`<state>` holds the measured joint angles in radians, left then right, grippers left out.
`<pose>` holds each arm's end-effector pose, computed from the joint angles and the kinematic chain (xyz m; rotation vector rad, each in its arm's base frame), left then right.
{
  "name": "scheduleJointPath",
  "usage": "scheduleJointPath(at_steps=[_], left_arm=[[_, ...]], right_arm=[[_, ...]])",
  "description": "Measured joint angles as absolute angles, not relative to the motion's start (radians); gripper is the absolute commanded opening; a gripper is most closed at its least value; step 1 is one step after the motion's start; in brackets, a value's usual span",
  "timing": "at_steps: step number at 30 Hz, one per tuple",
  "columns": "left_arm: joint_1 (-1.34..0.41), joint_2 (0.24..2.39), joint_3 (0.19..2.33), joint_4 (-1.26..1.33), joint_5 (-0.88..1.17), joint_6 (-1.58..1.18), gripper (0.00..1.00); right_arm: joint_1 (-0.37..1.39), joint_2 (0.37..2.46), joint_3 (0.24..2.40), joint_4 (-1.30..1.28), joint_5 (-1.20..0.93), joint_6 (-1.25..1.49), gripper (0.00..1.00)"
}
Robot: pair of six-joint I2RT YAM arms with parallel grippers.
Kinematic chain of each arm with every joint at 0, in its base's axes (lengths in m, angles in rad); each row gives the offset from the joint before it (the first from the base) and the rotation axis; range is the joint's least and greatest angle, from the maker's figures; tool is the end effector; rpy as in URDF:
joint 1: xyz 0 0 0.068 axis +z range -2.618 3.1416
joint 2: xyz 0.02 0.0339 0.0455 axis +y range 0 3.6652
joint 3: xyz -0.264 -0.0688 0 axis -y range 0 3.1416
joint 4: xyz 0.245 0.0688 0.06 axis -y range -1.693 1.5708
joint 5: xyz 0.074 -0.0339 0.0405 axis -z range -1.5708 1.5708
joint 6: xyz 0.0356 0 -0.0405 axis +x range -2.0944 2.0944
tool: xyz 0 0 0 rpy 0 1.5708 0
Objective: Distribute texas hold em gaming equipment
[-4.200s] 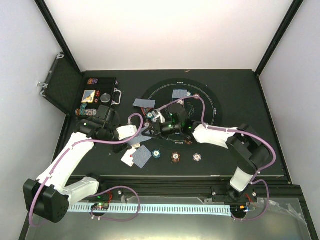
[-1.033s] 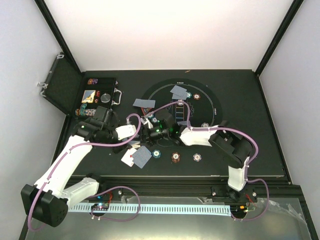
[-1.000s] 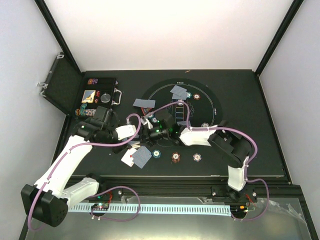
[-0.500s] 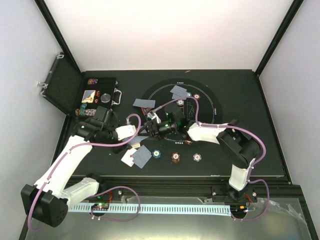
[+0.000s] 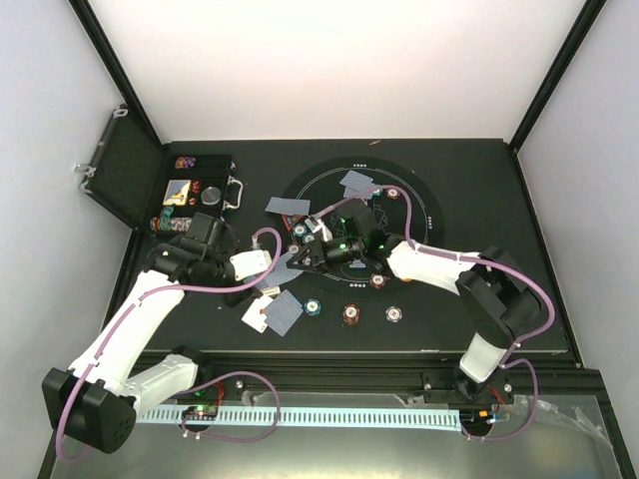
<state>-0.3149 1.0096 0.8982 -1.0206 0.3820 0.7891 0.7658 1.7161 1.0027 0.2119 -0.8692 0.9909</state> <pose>0.1624 -0.0669 0.2725 1.4630 2.1612 -0.3535 0.2463 0.2745 0.2131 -0.3903 2.4865 1.8254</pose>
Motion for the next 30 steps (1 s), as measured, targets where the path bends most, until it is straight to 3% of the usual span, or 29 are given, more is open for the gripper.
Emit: scheduleJointPath(at_steps=[9,13,21,25,30], left_arm=[[-0.315,1.010,0.898,-1.016,0.381,0.789,0.02],[-0.315,1.010,0.898,-1.016,0.380,0.789,0.02],[-0.315,1.010,0.898,-1.017,0.374,0.789,0.01],[-0.315,1.010,0.898,-1.017,0.371,0.788,0.02],[-0.315,1.008,0.898,-1.018,0.371,0.788,0.02]], right_arm=[[0.654,1.643,1.036,0.002,-0.856,0.861,0.01],[0.563,1.642,1.148,-0.212,-0.791,0.710,0.01],[0.549,1.792,1.583,-0.579,-0.261,0.329,0.01],[0.606,1.860,1.590,-0.571,0.042,0.169,0.01],[0.743,1.901,1.417,-0.300,0.328,-0.144,0.01]])
